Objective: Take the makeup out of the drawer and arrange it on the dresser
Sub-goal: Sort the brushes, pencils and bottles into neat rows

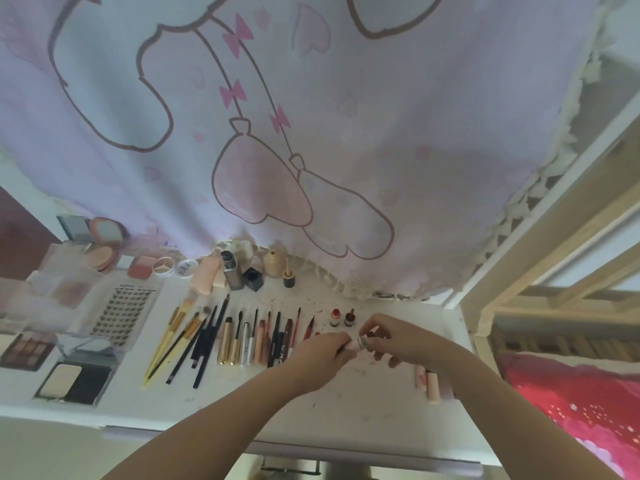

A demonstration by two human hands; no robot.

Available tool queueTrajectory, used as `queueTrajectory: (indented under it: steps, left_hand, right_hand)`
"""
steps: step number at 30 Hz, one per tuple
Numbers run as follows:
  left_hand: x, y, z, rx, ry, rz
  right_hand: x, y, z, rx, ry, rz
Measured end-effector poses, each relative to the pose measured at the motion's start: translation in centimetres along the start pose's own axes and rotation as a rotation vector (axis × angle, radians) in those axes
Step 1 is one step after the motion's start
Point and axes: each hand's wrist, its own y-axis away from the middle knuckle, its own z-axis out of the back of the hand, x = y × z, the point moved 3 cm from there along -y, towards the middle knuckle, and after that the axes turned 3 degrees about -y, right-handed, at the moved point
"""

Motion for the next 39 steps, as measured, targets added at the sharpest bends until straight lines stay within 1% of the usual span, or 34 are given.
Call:
queueTrajectory:
  steps: [2, 4, 6, 9, 11, 14, 17, 19, 22, 25, 26, 28, 30, 32, 39]
  left_hand:
    - [0.2, 0.1, 0.2, -0.022, -0.021, -0.023]
    - [0.2, 0.1, 0.5, -0.044, -0.044, -0.034]
    - [0.4, -0.2, 0.6, -0.06, -0.046, -0.029]
    - [0.9, -0.3, 0.7, -0.073, -0.029, -0.026]
    - [1.2, -0.3, 0.8, -0.088, -0.042, -0.04]
    - [1.6, -0.6, 0.7, -0.09, -0.065, -0.054]
    - [1.9, -0.9, 0.4, -0.065, -0.057, -0.046]
    - [2.7, -1.1, 0.3, -0.053, -0.052, -0.002]
    - [4.1, -1.2, 0.0, -0.055, -0.047, 0.087]
    - [4.2, -1.5, -0.8, -0.061, -0.023, 0.111]
    - [4.0, -1.7, -1.2, -0.072, -0.005, 0.116]
    - [3.7, -1.9, -1.8, -0.137, -0.005, 0.132]
    - [3.9, -2.3, -2.4, -0.23, -0.078, 0.162]
    - [4.2, -2.5, -2.9, -0.279, -0.122, 0.216]
    - [4.8, -3.2, -3.9, -0.306, -0.203, 0.227]
  right_hand:
    - [0.1, 0.2, -0.2, 0.019, -0.054, -0.047]
    - [0.1, -0.1, -0.5, 0.009, 0.012, -0.111]
    - [0.3, -0.5, -0.5, -0.012, 0.057, -0.095]
    - [0.3, -0.5, -0.3, 0.005, -0.093, -0.055]
    - [0.5, -0.5, -0.2, 0.025, -0.156, -0.109]
    - [0.3, -1.1, -0.2, 0.042, -0.116, -0.178]
    - [-0.3, -1.4, 0.2, 0.075, -0.128, -0.145]
    - [-1.0, -1.1, 1.0, 0.056, -0.113, -0.131]
    - [-2.6, -1.0, 2.2, -0.003, -0.267, -0.123]
    - [-3.6, -1.5, 1.6, -0.058, -0.444, -0.098]
    - [-4.0, -2.0, 0.8, -0.092, -0.429, -0.083]
    - [-4.3, -3.1, -1.0, -0.219, -0.238, -0.012]
    - [-4.6, -4.2, -3.0, -0.337, -0.093, 0.057]
    - [-4.8, -5.1, -4.4, -0.417, -0.028, 0.086]
    - [-4.8, -6.6, -6.1, -0.467, 0.158, 0.108]
